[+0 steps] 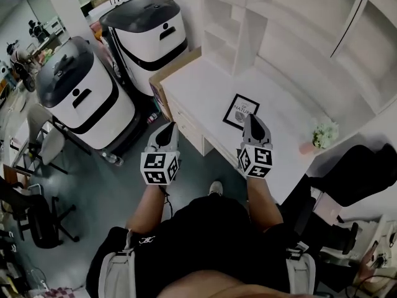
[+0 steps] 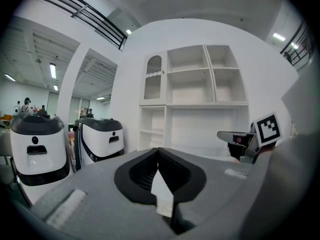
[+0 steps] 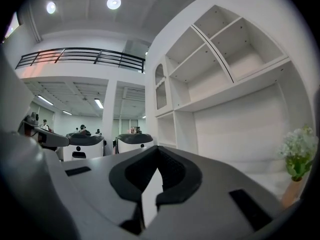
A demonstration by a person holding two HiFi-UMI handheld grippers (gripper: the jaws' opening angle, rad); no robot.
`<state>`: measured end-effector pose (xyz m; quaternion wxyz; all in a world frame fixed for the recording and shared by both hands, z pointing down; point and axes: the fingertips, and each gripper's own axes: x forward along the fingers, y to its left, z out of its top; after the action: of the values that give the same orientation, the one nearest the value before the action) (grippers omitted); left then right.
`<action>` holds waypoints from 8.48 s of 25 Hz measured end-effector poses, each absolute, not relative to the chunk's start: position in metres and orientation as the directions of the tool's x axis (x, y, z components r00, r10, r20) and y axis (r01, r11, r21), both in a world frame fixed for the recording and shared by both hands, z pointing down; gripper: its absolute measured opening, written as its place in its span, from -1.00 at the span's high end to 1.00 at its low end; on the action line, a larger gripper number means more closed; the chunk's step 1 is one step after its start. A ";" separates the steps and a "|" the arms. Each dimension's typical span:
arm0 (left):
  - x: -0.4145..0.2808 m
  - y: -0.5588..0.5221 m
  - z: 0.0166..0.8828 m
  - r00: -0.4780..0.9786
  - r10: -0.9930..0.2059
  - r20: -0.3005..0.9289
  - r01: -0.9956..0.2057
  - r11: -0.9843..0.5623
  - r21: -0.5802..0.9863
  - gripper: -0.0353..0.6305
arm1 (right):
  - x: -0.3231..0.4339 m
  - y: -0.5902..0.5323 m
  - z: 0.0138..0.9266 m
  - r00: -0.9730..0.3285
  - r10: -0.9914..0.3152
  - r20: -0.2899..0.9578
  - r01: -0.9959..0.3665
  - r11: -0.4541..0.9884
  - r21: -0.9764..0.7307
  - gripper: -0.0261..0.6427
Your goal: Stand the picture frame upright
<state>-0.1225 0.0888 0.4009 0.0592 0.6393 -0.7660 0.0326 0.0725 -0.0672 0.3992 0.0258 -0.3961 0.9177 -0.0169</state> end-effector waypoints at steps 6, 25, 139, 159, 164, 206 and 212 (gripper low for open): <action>-0.122 -0.002 0.403 -0.123 -0.980 0.158 -0.991 0.128 0.025 0.84 | 0.074 -0.144 0.403 -0.661 -0.750 -0.010 -0.749 0.660 -0.061 0.92; -0.113 -0.144 0.421 0.106 -0.973 0.205 -0.994 -0.108 -0.001 0.84 | 0.118 -0.223 0.424 -0.459 -0.888 0.034 -0.888 0.457 -0.052 0.92; -0.049 -0.289 0.685 0.822 -0.316 0.474 -0.539 -0.158 0.828 0.33 | 0.084 -0.300 0.741 -0.614 -0.396 0.683 -0.758 0.054 -0.650 0.71; -0.055 -0.303 0.611 0.848 -0.383 0.368 -0.505 -0.371 0.779 0.66 | 0.081 -0.316 0.655 -0.602 -0.621 0.503 -0.754 0.235 -0.613 0.71; -0.064 -0.310 0.563 0.834 -0.439 0.335 -0.544 -0.545 0.638 0.65 | 0.074 -0.328 0.592 -0.551 -0.728 0.408 -0.810 0.348 -0.472 0.71; -0.240 -0.415 0.569 0.647 -0.642 0.412 -0.726 -0.684 0.076 0.62 | -0.109 -0.390 0.562 -0.389 -0.871 0.299 -0.921 0.370 -0.120 0.72; -0.230 -0.442 0.597 0.669 -0.598 0.441 -0.698 -0.710 0.094 0.62 | -0.101 -0.411 0.590 -0.336 -0.875 0.348 -0.942 0.310 -0.130 0.72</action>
<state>-0.2298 -0.4423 0.5972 0.1286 0.9044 -0.3582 0.1930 -0.1012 -0.4107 0.5896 -0.1064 -0.5664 0.8021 -0.1563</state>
